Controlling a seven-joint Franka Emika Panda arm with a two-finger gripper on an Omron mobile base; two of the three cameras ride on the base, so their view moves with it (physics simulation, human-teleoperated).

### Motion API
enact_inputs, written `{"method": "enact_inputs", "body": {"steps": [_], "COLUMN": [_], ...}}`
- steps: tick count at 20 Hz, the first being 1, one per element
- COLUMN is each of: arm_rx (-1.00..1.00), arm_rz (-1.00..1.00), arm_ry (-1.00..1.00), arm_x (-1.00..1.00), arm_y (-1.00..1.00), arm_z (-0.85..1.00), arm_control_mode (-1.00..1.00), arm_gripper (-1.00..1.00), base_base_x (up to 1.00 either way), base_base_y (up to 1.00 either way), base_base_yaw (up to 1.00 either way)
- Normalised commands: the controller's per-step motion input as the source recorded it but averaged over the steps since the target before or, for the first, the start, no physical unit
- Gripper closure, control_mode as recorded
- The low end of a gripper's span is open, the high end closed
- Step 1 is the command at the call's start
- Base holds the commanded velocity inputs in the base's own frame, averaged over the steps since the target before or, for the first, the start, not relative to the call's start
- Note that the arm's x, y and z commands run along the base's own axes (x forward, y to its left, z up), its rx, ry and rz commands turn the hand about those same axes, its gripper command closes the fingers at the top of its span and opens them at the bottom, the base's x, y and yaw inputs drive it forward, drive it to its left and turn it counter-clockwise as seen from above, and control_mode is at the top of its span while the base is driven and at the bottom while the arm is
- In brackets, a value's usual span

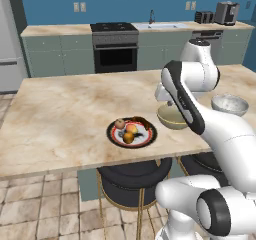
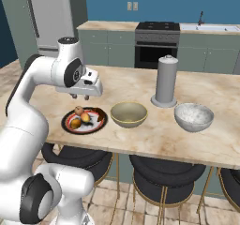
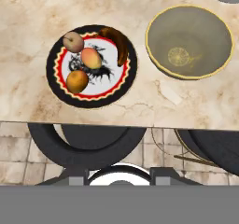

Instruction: Take the fruits from the plate on the dining counter and place two fruits in each bowl.

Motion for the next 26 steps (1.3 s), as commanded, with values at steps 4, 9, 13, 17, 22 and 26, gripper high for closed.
{"method": "enact_inputs", "body": {"steps": [4,9,13,17,22,26], "arm_rx": [-0.04,-0.21,-0.16,0.06,0.21,0.11], "arm_rz": [0.0,-0.06,0.0,-0.05,-0.01,0.0], "arm_ry": [-0.06,0.0,0.23,0.04,0.0,0.01], "arm_x": [-0.22,-0.14,0.07,0.34,0.53,0.59], "arm_y": [0.21,0.66,0.87,0.28,0.0,0.0], "arm_z": [-0.02,-0.02,-0.79,-0.85,-0.66,-0.52], "arm_control_mode": [-1.0,-1.0,-1.0,-1.0,-1.0,-1.0], "arm_gripper": [-1.0,-1.0,-1.0,-1.0,-1.0,-1.0], "base_base_x": [0.0,0.0,0.0,0.0,0.0,0.0], "base_base_y": [0.0,0.0,0.0,0.0,0.0,0.0], "base_base_yaw": [0.0,0.0,0.0,0.0,0.0,0.0]}}
